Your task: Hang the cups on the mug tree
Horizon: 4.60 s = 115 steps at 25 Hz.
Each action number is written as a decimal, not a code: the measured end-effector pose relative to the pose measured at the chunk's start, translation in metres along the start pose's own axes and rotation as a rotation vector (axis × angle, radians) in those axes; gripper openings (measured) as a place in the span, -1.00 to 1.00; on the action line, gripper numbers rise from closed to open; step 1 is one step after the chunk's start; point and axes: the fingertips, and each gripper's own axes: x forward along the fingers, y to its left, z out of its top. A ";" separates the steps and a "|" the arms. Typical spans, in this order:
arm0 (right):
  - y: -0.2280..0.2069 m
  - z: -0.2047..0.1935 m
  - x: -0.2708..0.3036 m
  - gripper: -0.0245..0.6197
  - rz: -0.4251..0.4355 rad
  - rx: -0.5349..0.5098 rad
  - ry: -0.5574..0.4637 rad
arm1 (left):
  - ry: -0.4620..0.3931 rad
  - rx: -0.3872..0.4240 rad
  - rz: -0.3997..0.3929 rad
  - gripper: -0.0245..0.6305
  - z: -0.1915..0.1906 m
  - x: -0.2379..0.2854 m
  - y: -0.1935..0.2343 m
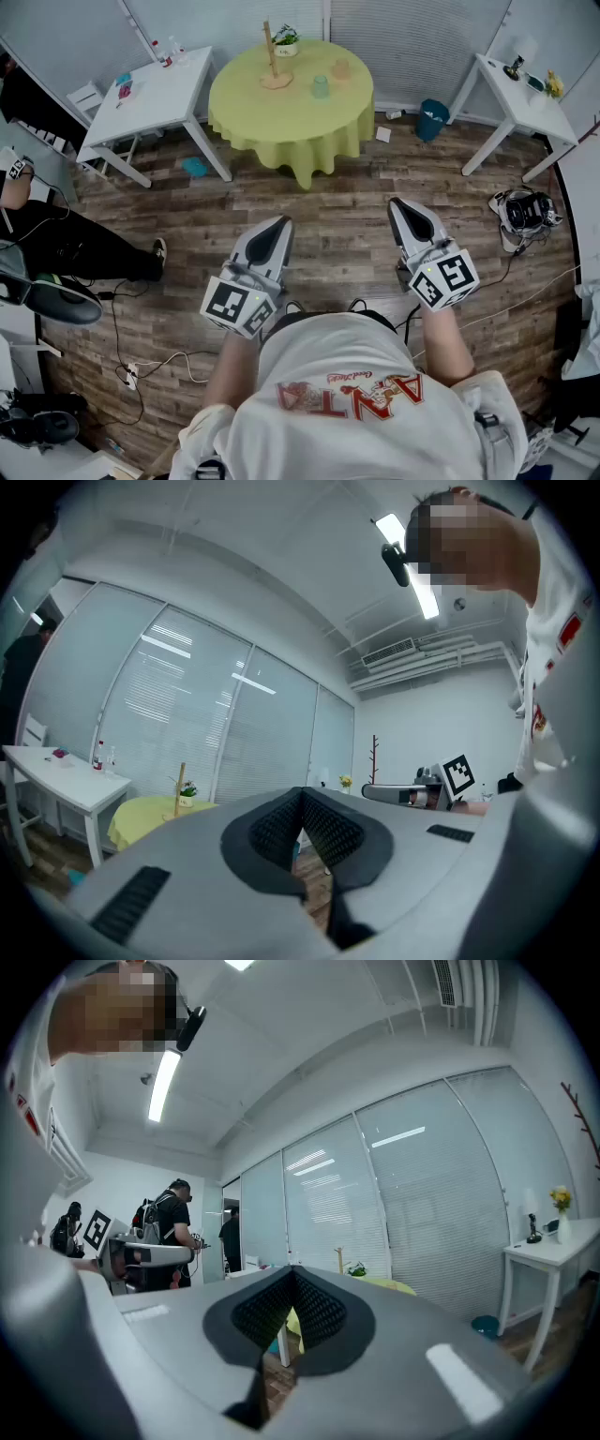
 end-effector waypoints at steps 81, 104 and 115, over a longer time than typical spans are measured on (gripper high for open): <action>-0.274 -0.061 0.399 -0.92 0.095 0.101 0.170 | 0.079 -0.051 0.112 -0.90 -0.013 0.326 0.324; -0.277 -0.112 0.565 -0.62 -0.089 0.069 0.417 | 0.165 -0.139 -0.046 -0.90 -0.024 0.366 0.502; -0.342 -0.231 0.592 -0.06 -0.040 -0.076 0.781 | 0.222 -0.175 0.033 -0.90 -0.049 0.396 0.488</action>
